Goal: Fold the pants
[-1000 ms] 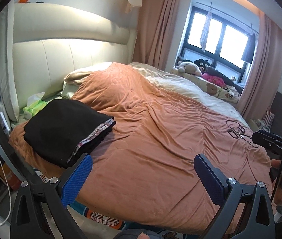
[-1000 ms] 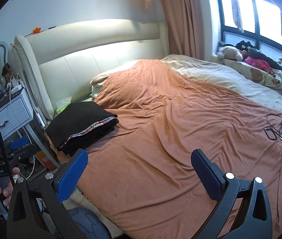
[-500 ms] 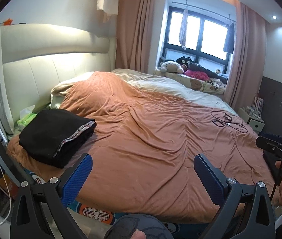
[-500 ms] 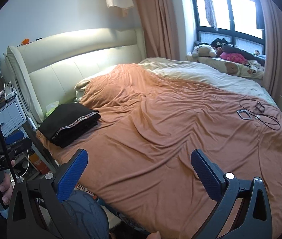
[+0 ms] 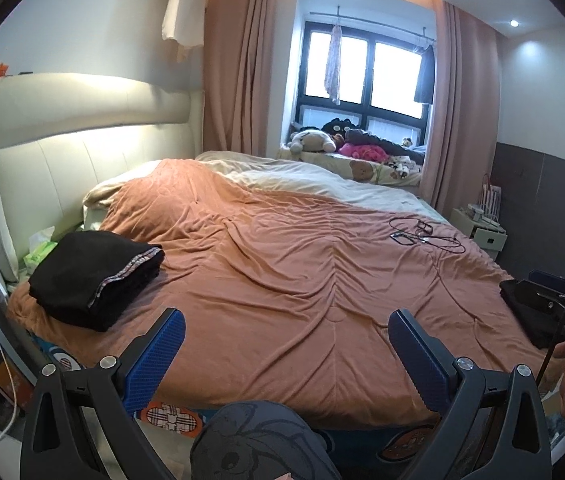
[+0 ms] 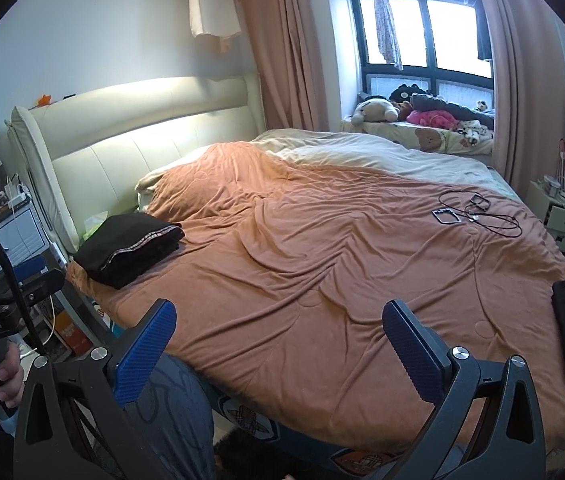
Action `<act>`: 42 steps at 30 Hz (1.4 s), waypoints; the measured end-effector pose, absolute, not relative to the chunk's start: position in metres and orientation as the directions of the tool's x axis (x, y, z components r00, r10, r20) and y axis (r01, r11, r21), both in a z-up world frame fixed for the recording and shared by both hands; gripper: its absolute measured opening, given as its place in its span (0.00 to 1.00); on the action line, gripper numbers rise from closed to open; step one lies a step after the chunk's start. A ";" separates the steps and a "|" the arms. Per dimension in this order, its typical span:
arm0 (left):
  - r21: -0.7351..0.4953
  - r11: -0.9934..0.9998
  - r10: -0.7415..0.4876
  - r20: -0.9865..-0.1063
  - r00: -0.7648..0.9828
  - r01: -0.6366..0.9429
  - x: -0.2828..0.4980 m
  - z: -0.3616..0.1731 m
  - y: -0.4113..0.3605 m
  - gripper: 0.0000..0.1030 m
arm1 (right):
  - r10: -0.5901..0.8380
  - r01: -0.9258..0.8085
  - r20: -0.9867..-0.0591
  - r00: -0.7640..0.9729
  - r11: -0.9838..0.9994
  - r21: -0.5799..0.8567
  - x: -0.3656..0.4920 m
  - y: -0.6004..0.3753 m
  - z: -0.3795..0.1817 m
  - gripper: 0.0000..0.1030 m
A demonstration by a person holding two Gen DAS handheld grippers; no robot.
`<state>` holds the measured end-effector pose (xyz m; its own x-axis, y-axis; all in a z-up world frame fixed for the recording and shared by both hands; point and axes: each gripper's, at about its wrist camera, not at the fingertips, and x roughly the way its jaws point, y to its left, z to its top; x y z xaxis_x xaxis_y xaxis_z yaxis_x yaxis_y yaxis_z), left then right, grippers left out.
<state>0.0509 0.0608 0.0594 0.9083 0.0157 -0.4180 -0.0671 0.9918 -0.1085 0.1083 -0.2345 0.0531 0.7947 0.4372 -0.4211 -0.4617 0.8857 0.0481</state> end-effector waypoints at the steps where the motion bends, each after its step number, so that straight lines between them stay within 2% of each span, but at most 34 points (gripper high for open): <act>1: -0.110 0.991 0.019 -0.419 0.908 -0.072 0.048 0.058 0.059 1.00 | 0.438 -0.460 -0.420 0.795 0.886 0.053 0.104 -0.237 0.051 1.00; 8: -0.104 0.991 0.034 -0.417 0.908 -0.085 0.031 0.049 0.049 1.00 | 0.420 -0.445 -0.411 0.809 0.895 0.038 0.077 -0.243 0.040 1.00; 19: -0.071 0.993 0.062 -0.387 0.920 -0.097 0.010 0.038 0.040 1.00 | 0.300 -0.333 -0.387 0.872 0.943 -0.021 0.057 -0.247 0.017 1.00; 42: -0.071 0.993 0.060 -0.414 0.908 -0.098 -0.004 0.031 0.036 1.00 | 0.293 -0.321 -0.402 0.868 0.947 -0.001 0.044 -0.246 0.010 1.00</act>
